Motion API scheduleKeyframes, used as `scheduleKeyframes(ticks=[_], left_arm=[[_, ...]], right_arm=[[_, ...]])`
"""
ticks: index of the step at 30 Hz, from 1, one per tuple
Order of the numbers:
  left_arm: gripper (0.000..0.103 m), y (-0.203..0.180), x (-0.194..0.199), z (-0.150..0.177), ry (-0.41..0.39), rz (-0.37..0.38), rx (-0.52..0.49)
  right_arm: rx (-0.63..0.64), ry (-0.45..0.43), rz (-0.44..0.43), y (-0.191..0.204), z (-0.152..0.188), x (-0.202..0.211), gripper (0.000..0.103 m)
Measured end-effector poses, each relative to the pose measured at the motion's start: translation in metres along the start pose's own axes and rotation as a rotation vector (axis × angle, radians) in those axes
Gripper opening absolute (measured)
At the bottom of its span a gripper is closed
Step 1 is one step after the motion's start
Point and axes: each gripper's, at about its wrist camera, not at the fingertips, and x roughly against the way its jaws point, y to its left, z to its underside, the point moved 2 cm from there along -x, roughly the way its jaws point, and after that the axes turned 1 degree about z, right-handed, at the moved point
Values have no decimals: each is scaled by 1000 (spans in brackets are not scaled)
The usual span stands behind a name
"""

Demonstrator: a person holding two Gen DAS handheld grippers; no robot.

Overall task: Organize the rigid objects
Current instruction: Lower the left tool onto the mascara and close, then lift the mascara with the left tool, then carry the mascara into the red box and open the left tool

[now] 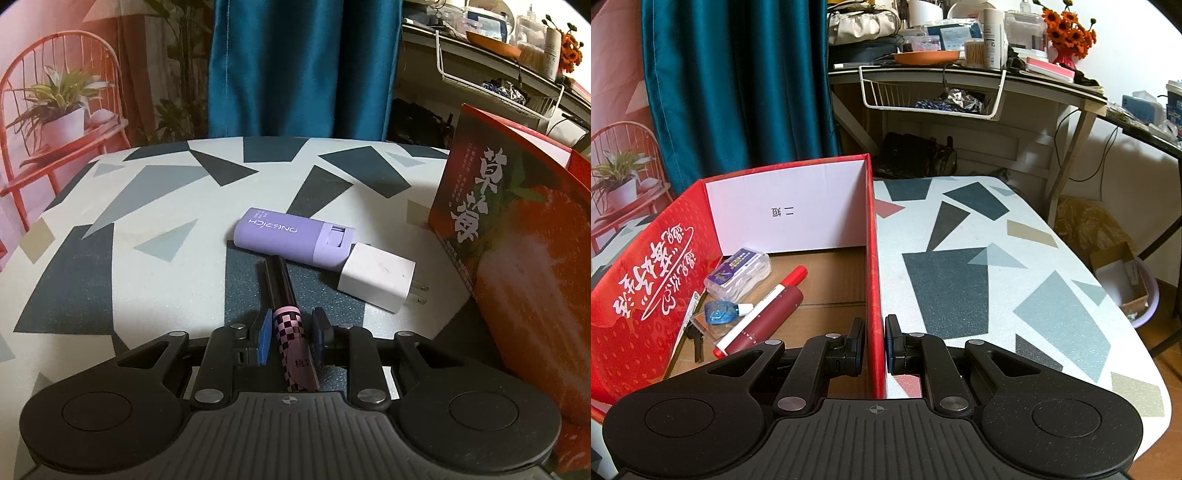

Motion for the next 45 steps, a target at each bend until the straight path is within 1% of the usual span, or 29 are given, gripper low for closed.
scheduleKeyframes(ticks=[3,7,9,12,16,21,24,28,34,41,45], left_arm=[[17,3,1,2,-10,1,17],[17,3,3,1,-6,1,20],[17,5,5,1,-2,28,43],[17,4,9,4,-4,43,37],[17,4,20,2,-42,36,17],[17,5,35,-12,-98,55,20],[17,0,47,-23,-139,75,5],[17,-15,62,-37,-197,114,-29],[17,-42,79,-55,-255,215,-80],[17,-81,86,-71,-286,330,-170],[17,-107,84,-75,-295,397,-255]], right_arm=[[0,0,-1,0,0,0,11],[0,0,0,0,0,0,12],[-1,0,-1,0,0,0,12],[-1,0,-1,0,0,0,12],[-1,0,-1,0,0,0,12],[-1,0,0,0,0,0,11],[-1,-1,0,0,0,0,11],[-3,0,0,-1,-1,0,10],[-4,0,0,-1,-1,0,10],[-4,0,-1,-1,-1,0,10],[-4,0,-1,-1,-1,0,10]])
